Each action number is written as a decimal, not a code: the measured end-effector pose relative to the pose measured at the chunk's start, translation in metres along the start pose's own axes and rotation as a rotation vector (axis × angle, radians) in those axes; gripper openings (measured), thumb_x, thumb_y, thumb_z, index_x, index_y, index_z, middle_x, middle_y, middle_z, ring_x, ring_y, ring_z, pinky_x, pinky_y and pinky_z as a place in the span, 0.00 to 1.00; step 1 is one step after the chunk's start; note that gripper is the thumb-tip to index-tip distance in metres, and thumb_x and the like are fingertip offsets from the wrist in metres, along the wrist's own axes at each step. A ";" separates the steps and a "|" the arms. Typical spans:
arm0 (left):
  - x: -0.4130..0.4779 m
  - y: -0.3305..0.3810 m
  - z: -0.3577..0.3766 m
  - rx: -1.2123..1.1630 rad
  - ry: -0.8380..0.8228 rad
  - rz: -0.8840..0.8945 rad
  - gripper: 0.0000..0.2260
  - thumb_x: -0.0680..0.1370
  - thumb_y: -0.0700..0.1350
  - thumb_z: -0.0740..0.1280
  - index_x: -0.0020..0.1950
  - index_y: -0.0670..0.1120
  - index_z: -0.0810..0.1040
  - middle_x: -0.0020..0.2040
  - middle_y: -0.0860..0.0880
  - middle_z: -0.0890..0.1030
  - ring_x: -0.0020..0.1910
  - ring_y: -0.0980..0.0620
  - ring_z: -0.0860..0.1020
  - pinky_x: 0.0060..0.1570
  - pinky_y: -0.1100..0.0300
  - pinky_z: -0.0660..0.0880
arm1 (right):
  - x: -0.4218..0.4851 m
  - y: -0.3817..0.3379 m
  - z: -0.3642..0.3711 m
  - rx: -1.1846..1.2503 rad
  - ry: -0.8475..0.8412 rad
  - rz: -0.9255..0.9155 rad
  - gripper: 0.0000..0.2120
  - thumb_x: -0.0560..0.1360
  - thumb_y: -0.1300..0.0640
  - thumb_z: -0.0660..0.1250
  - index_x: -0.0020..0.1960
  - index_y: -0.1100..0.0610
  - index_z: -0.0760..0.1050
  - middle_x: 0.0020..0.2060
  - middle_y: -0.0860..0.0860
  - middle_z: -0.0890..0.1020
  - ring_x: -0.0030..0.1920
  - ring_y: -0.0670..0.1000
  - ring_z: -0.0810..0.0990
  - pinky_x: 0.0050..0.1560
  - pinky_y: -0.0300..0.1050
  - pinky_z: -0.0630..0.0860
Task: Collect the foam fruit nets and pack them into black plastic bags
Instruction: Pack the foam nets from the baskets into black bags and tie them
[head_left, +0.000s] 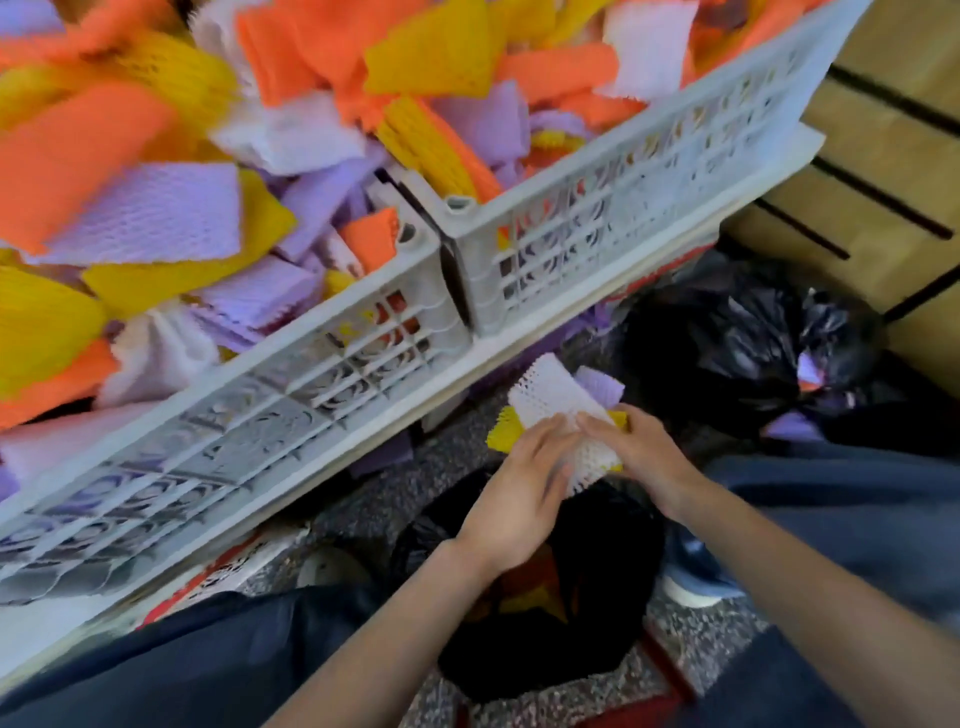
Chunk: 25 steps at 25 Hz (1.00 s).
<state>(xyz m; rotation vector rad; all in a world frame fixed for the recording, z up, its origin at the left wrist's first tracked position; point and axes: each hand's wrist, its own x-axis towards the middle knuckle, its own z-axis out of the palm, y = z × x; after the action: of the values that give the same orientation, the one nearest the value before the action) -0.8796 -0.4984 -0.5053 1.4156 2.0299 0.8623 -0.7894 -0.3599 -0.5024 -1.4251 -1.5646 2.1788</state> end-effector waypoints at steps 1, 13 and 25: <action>0.003 -0.013 0.004 0.016 -0.026 -0.060 0.18 0.82 0.46 0.54 0.72 0.45 0.67 0.73 0.49 0.63 0.73 0.54 0.59 0.71 0.67 0.52 | 0.015 0.012 0.001 -0.105 0.061 -0.026 0.16 0.73 0.56 0.71 0.56 0.63 0.73 0.45 0.56 0.79 0.44 0.51 0.78 0.41 0.42 0.74; -0.008 -0.181 0.043 0.266 -0.420 -0.733 0.23 0.82 0.56 0.49 0.76 0.49 0.58 0.75 0.44 0.62 0.72 0.44 0.63 0.71 0.55 0.59 | 0.137 0.138 0.046 -1.236 -0.478 -0.008 0.21 0.79 0.45 0.57 0.68 0.53 0.67 0.63 0.54 0.74 0.62 0.57 0.74 0.54 0.48 0.73; -0.011 -0.317 0.047 0.544 -0.122 -0.813 0.23 0.81 0.43 0.59 0.74 0.37 0.60 0.73 0.35 0.61 0.70 0.36 0.63 0.64 0.50 0.62 | 0.143 0.186 0.040 -0.853 0.004 -0.073 0.19 0.76 0.51 0.65 0.62 0.60 0.68 0.52 0.59 0.78 0.51 0.60 0.77 0.43 0.49 0.72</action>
<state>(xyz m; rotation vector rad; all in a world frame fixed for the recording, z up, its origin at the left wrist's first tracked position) -1.0380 -0.5791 -0.7725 0.6871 2.5239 -0.1258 -0.8219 -0.3938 -0.7354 -1.4686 -2.6594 1.4860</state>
